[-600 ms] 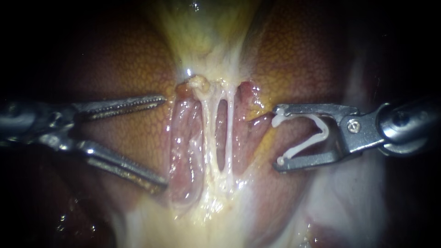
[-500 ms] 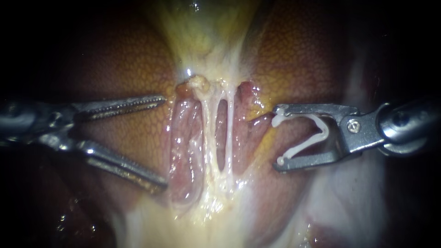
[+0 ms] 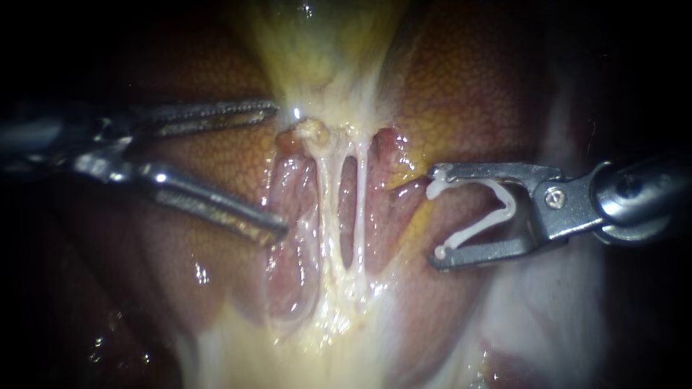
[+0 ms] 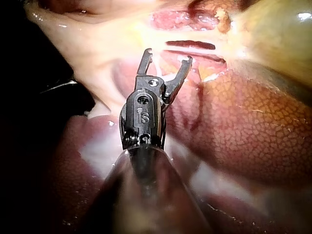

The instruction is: Grabbing gallbladder

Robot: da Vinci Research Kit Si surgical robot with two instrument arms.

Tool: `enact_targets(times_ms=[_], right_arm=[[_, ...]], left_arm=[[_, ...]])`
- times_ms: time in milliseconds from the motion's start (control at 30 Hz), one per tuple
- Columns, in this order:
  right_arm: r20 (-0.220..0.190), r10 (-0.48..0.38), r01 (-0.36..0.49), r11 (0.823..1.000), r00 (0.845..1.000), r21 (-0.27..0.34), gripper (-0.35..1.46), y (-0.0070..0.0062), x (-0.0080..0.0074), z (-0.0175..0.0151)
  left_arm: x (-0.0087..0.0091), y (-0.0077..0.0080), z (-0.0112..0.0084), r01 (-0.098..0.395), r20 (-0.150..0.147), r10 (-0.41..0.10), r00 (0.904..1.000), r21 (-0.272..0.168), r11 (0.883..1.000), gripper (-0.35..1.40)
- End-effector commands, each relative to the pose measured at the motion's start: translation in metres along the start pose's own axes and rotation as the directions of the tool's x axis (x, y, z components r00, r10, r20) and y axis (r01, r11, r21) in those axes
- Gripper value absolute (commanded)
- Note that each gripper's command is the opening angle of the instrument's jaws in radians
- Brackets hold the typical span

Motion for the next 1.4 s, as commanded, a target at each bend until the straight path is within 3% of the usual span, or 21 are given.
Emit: enact_targets(times_ms=[33,400,600,833,1167,1400], right_arm=[[0.0,0.0,0.0,1.0,1.0,0.0,0.59,0.0,0.0,0.0],[0.0,0.0,0.0,1.0,1.0,0.0,0.59,0.0,0.0,0.0],[0.0,0.0,0.0,1.0,1.0,0.0,0.59,0.0,0.0,0.0],[0.0,0.0,0.0,1.0,1.0,0.0,0.58,0.0,0.0,0.0],[0.0,0.0,0.0,1.0,1.0,0.0,0.58,0.0,0.0,0.0],[0.0,0.0,0.0,1.0,1.0,0.0,0.58,0.0,0.0,0.0]], left_arm=[[0.0001,0.0003,0.0005,0.006,-0.002,-0.006,1.0,-0.001,1.0,0.71],[0.0022,0.0028,0.0018,0.071,-0.002,-0.071,0.9975,-0.027,0.997,0.54],[0.0024,0.0029,0.0016,0.106,-0.001,-0.107,0.9943,-0.04,0.994,0.0],[0.0029,0.0028,0.0019,0.129,0.003,-0.129,0.9917,-0.05,0.99,-0.35],[0.002,0.0023,0.0002,0.18,-0.002,-0.18,0.9836,-0.05,0.982,-0.35],[-0.0004,0.0029,-0.0026,0.208,0.001,-0.209,0.978,-0.06,0.976,-0.35]])
